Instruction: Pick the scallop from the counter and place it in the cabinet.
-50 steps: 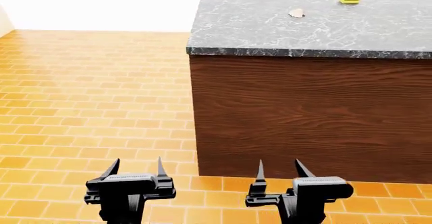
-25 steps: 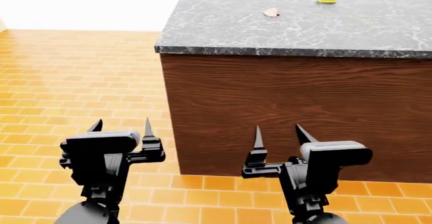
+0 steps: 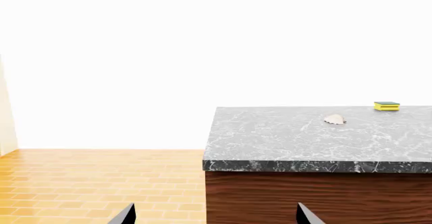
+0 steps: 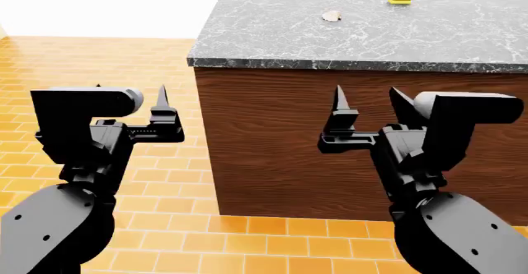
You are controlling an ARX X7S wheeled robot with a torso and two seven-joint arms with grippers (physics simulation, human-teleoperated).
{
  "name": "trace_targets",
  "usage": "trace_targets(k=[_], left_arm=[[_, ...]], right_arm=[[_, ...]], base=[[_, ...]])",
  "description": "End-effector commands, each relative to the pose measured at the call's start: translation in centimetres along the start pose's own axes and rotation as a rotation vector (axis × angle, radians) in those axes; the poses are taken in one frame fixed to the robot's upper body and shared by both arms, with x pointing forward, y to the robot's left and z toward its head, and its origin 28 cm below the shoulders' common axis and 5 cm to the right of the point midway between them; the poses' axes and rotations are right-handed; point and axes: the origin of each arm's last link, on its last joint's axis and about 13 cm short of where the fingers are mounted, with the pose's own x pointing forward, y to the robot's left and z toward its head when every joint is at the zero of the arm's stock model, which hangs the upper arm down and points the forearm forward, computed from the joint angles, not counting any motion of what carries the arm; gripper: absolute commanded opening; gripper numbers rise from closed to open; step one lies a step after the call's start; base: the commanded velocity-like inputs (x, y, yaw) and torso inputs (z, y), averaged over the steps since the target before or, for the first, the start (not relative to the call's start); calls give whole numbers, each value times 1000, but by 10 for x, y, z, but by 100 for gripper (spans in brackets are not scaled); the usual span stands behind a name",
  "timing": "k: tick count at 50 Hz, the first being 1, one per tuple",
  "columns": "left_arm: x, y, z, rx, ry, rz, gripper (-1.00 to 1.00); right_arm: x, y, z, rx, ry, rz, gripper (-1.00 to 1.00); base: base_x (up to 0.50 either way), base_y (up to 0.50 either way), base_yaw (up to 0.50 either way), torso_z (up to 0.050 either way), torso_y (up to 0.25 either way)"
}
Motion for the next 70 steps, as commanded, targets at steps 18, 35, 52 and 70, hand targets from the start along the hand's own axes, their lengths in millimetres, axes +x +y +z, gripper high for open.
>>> trace_targets(k=[18, 35, 52, 70], left_arm=[[21, 16, 41, 47, -47, -4, 100], [24, 16, 39, 37, -30, 1, 100], [24, 16, 37, 55, -13, 0, 100], [30, 20, 47, 101, -17, 4, 100]], right_arm=[[14, -17, 58, -52, -31, 5, 100], [12, -21, 49, -69, -6, 8, 100], [12, -31, 57, -46, 30, -13, 100], [17, -41, 76, -35, 98, 6, 100]], base=[[-19, -153, 0, 50, 0], [3, -207, 0, 45, 0], [13, -329, 0, 0, 0], [13, -319, 0, 0, 0]])
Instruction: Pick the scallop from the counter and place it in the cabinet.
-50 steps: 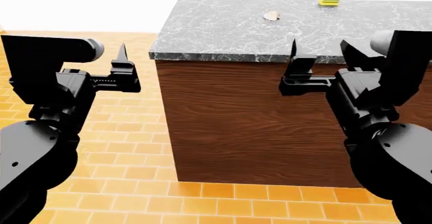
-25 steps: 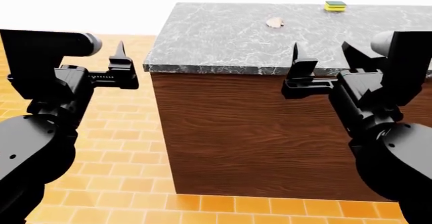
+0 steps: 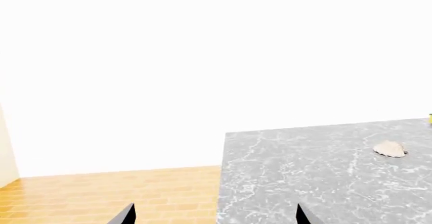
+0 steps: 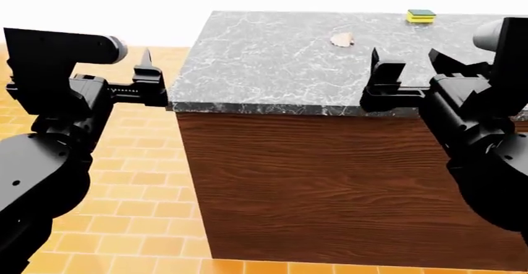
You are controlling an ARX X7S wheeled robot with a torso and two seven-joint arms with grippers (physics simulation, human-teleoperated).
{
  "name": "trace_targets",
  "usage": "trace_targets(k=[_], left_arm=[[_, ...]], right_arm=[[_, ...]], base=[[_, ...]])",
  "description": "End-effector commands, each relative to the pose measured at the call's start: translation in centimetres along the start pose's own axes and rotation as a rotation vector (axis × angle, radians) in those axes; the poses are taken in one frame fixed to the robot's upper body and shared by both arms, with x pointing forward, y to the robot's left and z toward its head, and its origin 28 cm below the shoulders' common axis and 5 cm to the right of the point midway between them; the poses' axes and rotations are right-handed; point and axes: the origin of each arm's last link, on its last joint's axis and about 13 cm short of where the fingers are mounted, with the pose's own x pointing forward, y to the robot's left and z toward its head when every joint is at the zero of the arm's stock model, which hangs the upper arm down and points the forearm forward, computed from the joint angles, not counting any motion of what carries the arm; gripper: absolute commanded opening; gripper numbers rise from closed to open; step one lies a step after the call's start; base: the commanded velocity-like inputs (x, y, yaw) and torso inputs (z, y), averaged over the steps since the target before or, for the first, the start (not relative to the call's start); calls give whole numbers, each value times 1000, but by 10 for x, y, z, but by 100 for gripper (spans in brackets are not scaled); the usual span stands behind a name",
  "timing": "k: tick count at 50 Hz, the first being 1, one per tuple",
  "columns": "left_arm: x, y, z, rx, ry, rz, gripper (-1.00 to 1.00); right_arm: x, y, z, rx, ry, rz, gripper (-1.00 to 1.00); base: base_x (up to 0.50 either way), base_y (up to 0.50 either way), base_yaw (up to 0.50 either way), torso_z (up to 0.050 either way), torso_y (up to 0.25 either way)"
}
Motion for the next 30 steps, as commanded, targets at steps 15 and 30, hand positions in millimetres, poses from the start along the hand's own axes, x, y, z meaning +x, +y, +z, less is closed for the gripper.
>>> trace_targets(k=[15, 30], left_arm=[[5, 4, 6, -7, 20, -4, 100], [6, -8, 13, -49, 13, -62, 100]], right_arm=[[3, -6, 23, 20, 85, 55, 100], [3, -13, 10, -3, 122, 30, 100]], base=[[12, -281, 0, 0, 1], [10, -246, 0, 0, 0]])
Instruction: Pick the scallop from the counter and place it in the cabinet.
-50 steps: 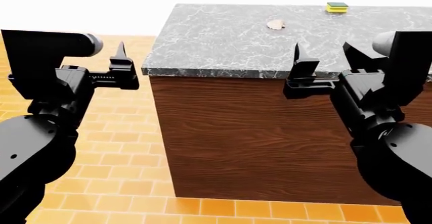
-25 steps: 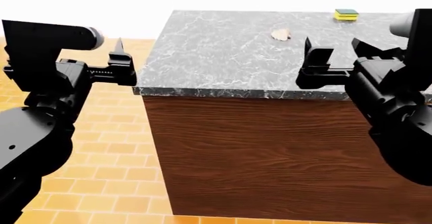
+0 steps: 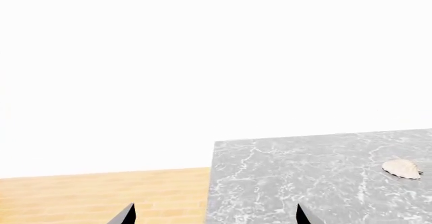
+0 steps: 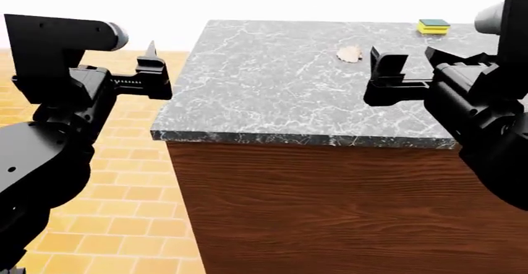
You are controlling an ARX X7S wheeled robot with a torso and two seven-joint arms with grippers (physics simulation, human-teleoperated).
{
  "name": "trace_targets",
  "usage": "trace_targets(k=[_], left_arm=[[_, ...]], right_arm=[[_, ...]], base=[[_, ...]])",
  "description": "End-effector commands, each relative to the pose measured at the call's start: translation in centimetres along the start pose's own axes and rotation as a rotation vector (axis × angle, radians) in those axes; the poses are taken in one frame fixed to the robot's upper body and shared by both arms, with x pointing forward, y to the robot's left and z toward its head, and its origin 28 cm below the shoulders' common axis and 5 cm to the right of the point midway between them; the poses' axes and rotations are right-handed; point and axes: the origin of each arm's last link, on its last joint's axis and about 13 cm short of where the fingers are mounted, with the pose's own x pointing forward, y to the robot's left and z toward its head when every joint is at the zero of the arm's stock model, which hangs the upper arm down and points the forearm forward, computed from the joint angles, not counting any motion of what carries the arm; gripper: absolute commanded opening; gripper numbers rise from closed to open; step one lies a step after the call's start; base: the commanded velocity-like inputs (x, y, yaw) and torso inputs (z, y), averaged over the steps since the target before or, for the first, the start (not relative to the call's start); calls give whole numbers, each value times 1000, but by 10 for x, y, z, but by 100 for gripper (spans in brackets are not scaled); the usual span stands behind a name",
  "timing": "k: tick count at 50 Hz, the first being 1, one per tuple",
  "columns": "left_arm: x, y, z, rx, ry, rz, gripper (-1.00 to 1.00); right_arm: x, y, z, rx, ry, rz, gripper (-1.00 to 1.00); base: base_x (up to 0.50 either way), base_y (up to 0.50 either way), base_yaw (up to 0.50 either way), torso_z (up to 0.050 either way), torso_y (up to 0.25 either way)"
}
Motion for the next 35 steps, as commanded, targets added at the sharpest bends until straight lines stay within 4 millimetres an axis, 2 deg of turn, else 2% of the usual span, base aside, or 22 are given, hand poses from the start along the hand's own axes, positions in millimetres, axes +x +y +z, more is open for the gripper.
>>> trace_targets(k=[1, 18, 35], left_arm=[[1, -6, 3, -16, 3, -29, 100], [-1, -1, -2, 15, 16, -16, 100], [-2, -2, -3, 29, 22, -22, 100]], right_arm=[[-1, -6, -8, -10, 29, -17, 100], [-11, -21, -11, -46, 80, -73, 100], [-13, -37, 0, -79, 133, -110, 100]], base=[[9, -226, 0, 0, 0], [9, -215, 0, 0, 1], [9, -216, 0, 0, 1]])
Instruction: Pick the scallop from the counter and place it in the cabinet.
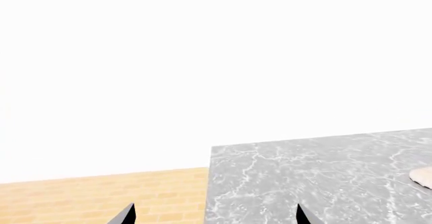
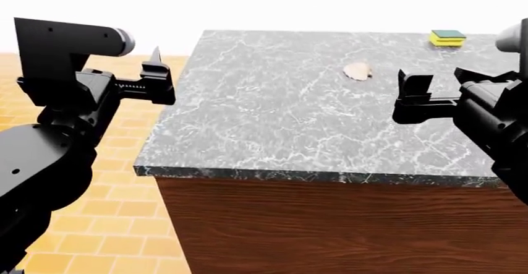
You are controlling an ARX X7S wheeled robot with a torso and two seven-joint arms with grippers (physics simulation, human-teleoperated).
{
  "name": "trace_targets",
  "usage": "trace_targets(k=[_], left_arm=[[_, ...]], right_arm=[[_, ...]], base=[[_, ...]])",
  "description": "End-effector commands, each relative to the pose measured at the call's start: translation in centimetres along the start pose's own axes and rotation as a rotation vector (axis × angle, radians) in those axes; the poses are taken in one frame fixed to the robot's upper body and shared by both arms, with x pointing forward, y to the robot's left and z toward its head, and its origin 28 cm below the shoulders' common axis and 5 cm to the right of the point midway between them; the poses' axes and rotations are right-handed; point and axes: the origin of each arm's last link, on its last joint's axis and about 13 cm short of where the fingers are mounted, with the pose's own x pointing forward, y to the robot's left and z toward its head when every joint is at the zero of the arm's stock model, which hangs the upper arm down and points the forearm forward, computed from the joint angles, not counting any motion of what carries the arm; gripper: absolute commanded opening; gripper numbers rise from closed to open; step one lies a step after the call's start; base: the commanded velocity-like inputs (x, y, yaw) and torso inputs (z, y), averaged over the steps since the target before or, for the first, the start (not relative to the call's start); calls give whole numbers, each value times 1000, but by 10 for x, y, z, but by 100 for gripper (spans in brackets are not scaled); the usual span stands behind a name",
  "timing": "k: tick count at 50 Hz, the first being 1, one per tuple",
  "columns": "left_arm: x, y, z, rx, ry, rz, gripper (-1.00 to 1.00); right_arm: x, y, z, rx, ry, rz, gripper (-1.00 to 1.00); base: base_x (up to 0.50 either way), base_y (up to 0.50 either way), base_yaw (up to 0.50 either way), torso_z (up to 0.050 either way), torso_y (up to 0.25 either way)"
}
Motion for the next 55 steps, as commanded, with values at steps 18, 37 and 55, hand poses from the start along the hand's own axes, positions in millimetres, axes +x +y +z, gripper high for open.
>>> trace_targets(k=[18, 37, 55], left_arm=[[4, 2, -4, 22, 19, 1, 100], [4, 3, -4, 19, 20, 3, 100], [2, 5, -5, 16, 18, 11, 100]], right_arm=[[9, -9, 7, -28, 133, 48, 100], [9, -12, 0, -22, 175, 51, 100], [4, -13, -11, -8, 192, 39, 100]], base=[[9, -216, 0, 0, 1], [9, -213, 0, 0, 1], [8, -194, 0, 0, 1]])
